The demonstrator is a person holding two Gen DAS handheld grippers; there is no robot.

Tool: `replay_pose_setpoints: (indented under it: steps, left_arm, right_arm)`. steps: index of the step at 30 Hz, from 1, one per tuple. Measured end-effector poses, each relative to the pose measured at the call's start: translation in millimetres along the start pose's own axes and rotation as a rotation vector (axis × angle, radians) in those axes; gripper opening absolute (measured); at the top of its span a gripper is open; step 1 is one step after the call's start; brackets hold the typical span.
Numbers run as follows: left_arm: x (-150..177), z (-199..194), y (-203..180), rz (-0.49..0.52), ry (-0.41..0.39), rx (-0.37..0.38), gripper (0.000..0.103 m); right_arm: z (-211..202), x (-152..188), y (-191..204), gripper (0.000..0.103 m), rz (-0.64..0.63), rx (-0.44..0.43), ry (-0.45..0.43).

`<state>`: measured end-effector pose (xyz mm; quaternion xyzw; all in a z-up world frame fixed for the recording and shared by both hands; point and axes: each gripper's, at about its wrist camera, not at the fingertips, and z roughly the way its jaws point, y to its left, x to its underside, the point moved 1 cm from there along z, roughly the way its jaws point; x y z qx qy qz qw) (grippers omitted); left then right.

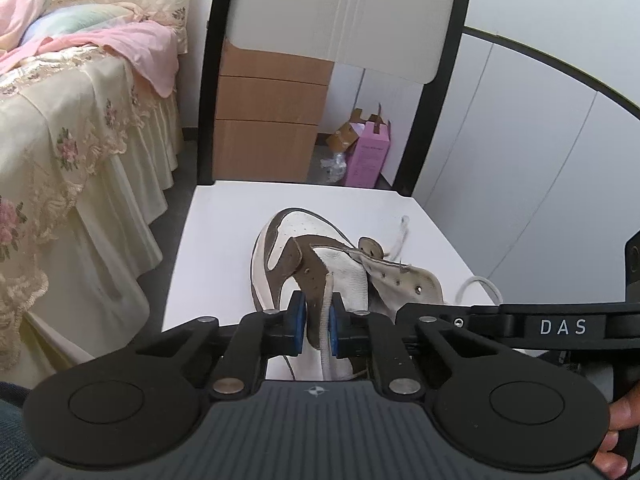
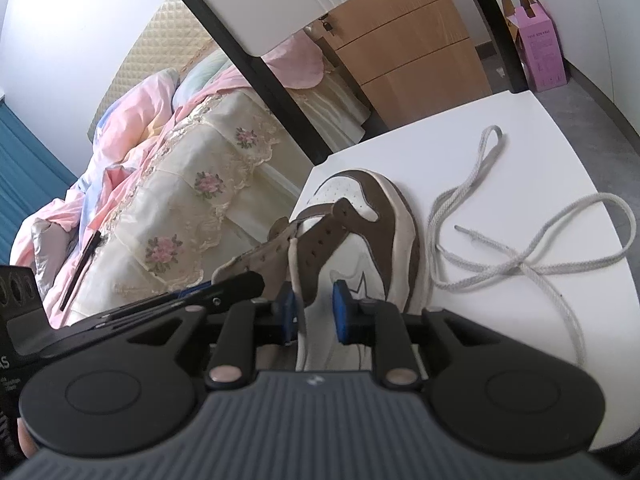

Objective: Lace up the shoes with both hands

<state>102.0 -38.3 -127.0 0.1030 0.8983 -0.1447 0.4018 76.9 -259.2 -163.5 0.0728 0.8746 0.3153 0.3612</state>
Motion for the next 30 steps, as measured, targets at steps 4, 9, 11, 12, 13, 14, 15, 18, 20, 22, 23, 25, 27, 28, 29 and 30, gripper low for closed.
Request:
replay_pose_setpoints:
  steps: [4,9,11,12,13,14,15,18,20,22,23,25,27,28,29,30]
  left_arm:
    - [-0.3,2.9,2.5,-0.005,-0.003,-0.015,0.011]
    - [-0.5,0.1,7.2,-0.029,-0.013,-0.015,0.011]
    - [-0.3,-2.3,5.5,-0.025,-0.025,-0.016,0.011]
    - [-0.4,-3.1,4.1,-0.018,-0.03,-0.019,0.012]
    - [-0.2,-3.6,3.3,-0.015,-0.032,-0.02,0.012]
    - [0.2,-4.0,2.8,-0.015,-0.034,-0.021,0.012]
    - [-0.1,-3.8,3.0,-0.017,-0.034,-0.02,0.012]
    - [-1.1,-3.0,4.3,-0.03,-0.032,-0.016,0.012]
    - [-1.6,-2.9,4.2,-0.029,-0.034,-0.017,0.013]
    - [-2.1,-3.1,4.2,-0.031,-0.037,-0.013,0.014]
    - [-2.4,-3.4,4.5,-0.035,-0.039,-0.01,0.014]
    - [-2.9,-3.8,5.1,-0.041,-0.042,-0.005,0.015]
    - [-3.6,-4.6,5.6,-0.042,-0.047,-0.005,0.015]
    - [-3.9,-4.8,6.0,-0.044,-0.047,0.001,0.015]
    - [-4.1,-5.1,6.4,-0.047,-0.049,0.003,0.015]
    - [-4.2,-5.5,6.6,-0.048,-0.052,0.003,0.015]
  right_arm:
    - [6.6,-2.6,1.0,0.021,0.013,0.001,-0.008]
    - [2.1,-6.8,-1.4,0.024,0.056,-0.031,-0.031]
    - [-4.2,-10.2,-3.2,0.024,0.076,-0.065,-0.075]
    - [-8.4,-12.9,-3.8,0.024,0.077,-0.075,-0.107]
    - [-12.4,-15.8,-5.1,0.025,0.079,-0.079,-0.138]
    - [-15.4,-19.2,-8.2,0.029,0.084,-0.066,-0.163]
    - [-17.5,-22.8,-12.5,0.032,0.09,-0.043,-0.183]
    - [-10.8,-33.7,-28.3,0.032,0.079,0.105,-0.17]
    - [-0.5,-40.1,-40.0,0.032,0.058,0.228,-0.135]
    - [9.5,-45.5,-51.0,0.032,0.039,0.307,-0.1]
    - [13.6,-46.8,-54.5,0.032,0.027,0.322,-0.087]
    - [21.7,-47.6,-57.8,0.032,-0.001,0.338,-0.063]
    - [29.2,-45.6,-58.6,0.032,-0.027,0.336,-0.028]
    - [32.0,-43.4,-57.6,0.032,-0.043,0.335,-0.011]
    - [34.8,-41.0,-55.9,0.032,-0.061,0.338,0.004]
    - [37.3,-38.1,-53.5,0.032,-0.081,0.344,0.016]
